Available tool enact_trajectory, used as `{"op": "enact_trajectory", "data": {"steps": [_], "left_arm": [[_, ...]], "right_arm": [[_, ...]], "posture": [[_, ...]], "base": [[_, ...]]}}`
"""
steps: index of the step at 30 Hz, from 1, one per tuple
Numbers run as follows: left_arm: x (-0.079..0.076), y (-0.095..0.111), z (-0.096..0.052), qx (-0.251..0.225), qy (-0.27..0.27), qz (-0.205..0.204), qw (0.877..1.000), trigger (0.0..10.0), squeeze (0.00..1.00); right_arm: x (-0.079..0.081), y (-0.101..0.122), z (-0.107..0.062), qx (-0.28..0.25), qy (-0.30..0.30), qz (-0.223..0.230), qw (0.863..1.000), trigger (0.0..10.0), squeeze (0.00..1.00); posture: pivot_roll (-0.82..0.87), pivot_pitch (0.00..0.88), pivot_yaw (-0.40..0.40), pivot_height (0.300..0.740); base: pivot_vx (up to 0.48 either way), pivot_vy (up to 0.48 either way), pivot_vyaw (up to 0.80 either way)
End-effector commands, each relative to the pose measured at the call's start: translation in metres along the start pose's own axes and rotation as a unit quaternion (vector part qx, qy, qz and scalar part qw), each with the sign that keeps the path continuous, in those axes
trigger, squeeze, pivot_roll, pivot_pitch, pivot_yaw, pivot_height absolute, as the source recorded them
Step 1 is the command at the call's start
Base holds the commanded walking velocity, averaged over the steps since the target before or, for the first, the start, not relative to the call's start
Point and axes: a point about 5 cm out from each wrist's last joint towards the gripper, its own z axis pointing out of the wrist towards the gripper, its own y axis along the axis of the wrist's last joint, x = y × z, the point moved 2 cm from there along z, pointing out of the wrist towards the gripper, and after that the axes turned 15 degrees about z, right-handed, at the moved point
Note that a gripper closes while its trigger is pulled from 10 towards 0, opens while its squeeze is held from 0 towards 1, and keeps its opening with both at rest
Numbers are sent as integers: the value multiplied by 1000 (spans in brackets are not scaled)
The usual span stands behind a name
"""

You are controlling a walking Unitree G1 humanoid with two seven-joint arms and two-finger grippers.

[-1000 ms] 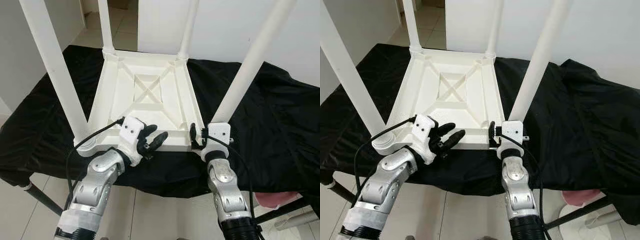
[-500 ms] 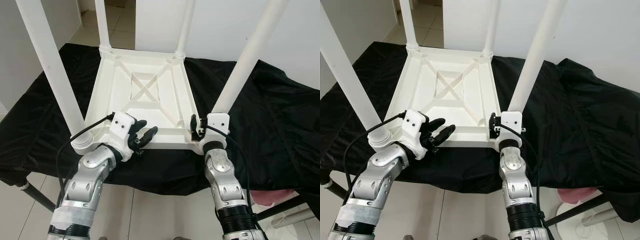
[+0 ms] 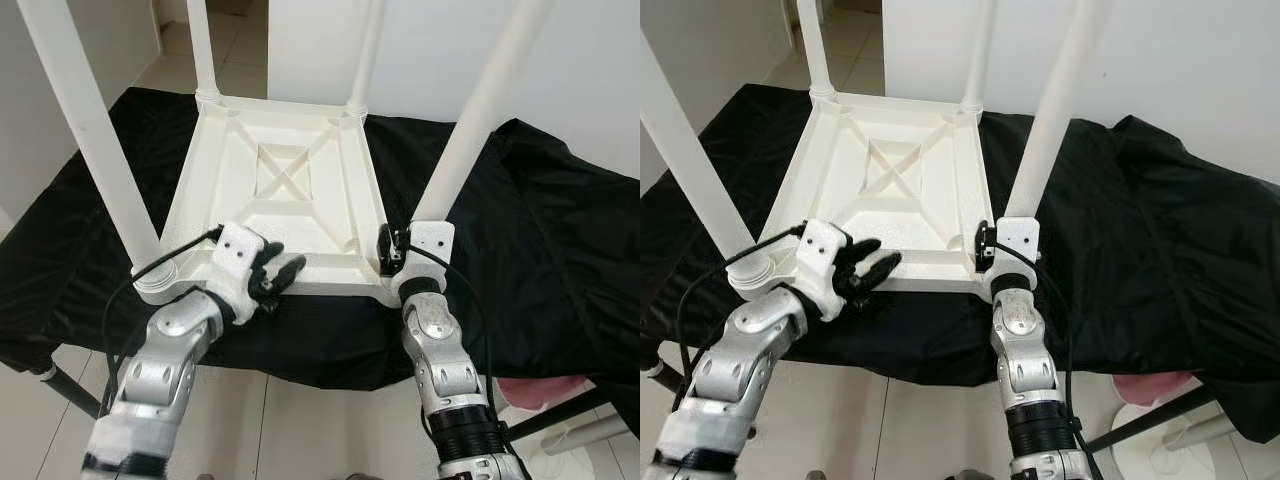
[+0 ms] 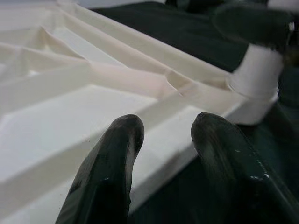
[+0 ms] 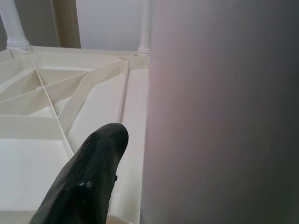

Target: Building children table

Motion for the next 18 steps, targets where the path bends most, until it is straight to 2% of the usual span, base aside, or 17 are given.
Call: {"op": "enact_trajectory", "data": {"steps": [1,4,11,12,14,15,18], "left_arm": [[-15,2,-1,-2,-61,5,998,10000,0],[-31,6,-8,-11,-122,-1,992,10000,0],[-35,13,-10,-23,-150,-17,988,10000,0],[-35,14,-10,-23,-146,-17,989,10000,0],[-34,15,-10,-23,-141,-16,990,10000,0],[-33,16,-9,-24,-140,-17,990,10000,0],[-34,17,-10,-23,-143,-20,989,10000,0]], "right_arm": [[7,13,5,-21,10,11,1000,10000,0],[8,13,4,-22,11,13,1000,10000,0],[12,14,3,-24,12,20,999,10000,0],[11,14,3,-24,11,21,999,8510,0],[11,14,3,-23,9,23,999,8510,0],[12,14,3,-23,10,23,999,10000,0],[12,15,3,-22,10,26,999,10000,0]], "posture": [[40,0,-84,740],[40,0,-83,740],[39,0,-83,740],[39,0,-82,740],[39,0,-82,740],[39,0,-82,740],[39,0,-82,740]], "base": [[0,0,0],[0,0,0],[0,0,0],[0,0,0],[0,0,0],[0,0,0],[0,0,0]]}}
